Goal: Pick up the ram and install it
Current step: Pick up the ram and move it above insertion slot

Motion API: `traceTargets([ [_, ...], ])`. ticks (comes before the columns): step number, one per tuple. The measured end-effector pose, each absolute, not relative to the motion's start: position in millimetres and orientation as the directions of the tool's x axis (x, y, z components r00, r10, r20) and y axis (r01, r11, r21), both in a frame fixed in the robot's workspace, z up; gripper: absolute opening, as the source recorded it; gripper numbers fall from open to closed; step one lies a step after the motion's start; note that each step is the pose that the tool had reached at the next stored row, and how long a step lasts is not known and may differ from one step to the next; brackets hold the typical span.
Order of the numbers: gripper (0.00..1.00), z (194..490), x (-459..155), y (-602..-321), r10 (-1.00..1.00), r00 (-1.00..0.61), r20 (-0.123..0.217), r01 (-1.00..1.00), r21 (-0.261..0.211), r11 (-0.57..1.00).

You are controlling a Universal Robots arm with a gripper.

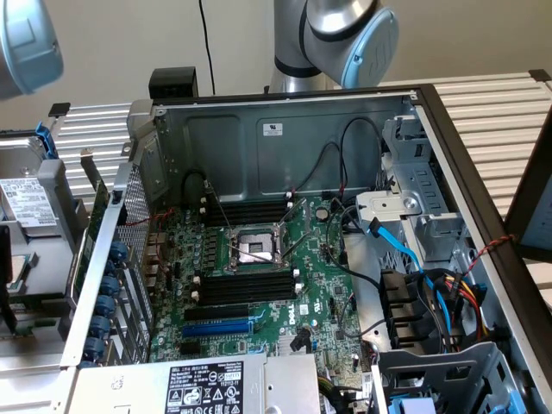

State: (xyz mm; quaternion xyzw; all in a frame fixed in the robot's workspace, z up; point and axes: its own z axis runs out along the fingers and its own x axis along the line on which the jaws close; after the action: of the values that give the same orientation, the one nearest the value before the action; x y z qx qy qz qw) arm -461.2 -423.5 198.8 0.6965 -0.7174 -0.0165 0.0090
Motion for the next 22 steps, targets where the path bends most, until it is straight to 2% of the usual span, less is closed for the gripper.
traceTargets([
  [22,0.14,212,-461,-422,-1.000,-0.030,-0.002,-0.999,0.033,0.030],
])
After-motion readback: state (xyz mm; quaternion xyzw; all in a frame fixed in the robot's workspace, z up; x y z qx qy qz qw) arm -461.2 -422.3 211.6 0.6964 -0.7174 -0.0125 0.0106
